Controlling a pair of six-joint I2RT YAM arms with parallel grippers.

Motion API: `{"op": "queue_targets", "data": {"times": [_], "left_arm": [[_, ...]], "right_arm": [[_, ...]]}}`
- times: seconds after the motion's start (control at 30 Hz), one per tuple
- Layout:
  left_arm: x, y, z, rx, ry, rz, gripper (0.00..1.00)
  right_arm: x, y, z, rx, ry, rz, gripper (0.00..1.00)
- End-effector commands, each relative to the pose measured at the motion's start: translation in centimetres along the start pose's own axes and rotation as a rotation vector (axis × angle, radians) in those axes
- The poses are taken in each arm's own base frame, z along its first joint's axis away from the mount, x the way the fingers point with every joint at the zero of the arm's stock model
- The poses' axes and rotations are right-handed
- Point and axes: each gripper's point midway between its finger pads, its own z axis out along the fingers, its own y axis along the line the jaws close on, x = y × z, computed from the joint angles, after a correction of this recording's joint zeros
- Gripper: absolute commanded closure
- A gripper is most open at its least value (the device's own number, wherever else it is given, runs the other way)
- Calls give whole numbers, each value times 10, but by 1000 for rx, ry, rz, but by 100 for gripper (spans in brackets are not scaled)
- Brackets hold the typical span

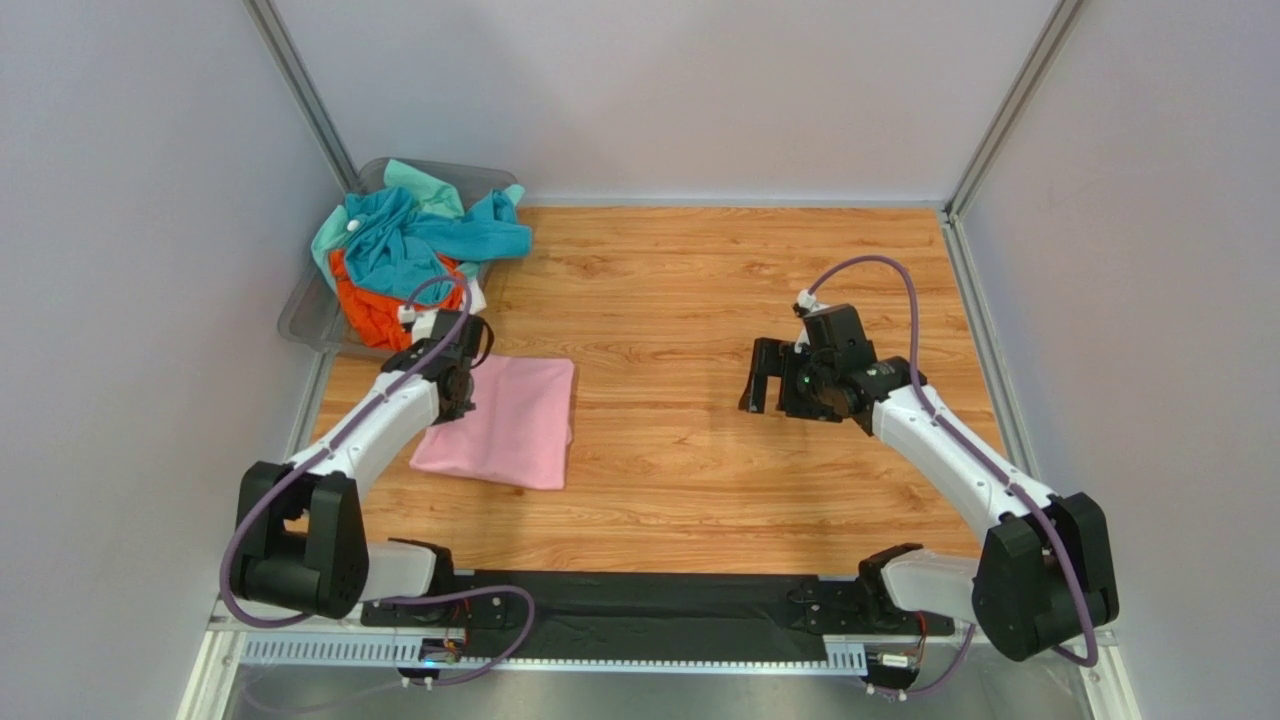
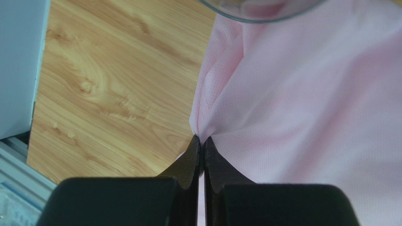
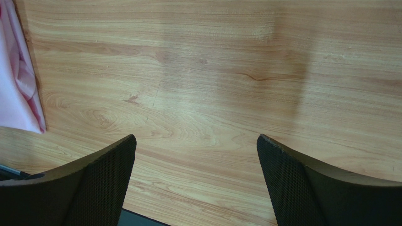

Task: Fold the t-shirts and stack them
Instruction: Neatly place the folded tshirt to the corner

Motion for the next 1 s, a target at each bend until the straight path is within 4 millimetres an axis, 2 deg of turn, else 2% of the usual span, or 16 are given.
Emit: {"op": "queue_targets", "data": {"times": [0.0,0.13,0.23,0.4,0.6,0.8,0.97], "left_arm": [[-15,27,13,-70,-53,-24,100],[-13,60,21,-211,-29,-35,100],[-13,66,28,-217,-11,-65,100],[-5,99,37,-305,39,-188,100],[12,118,45,-350,96,-286,100],[11,137,52,-388,127,-383,100],[-2,152,56,-405,122,-443,100]], "right_arm": [[-8,-1,-1,-17,-30,-9,0],[-9,-7,-1,5,-38,-3,0],[-11,-10,0,18,-38,6,0],[-10,-17,6,39,-14,23,0],[-10,-20,11,50,1,30,0],[-11,-23,12,61,3,34,0],[-12,-26,13,68,11,38,0]]}}
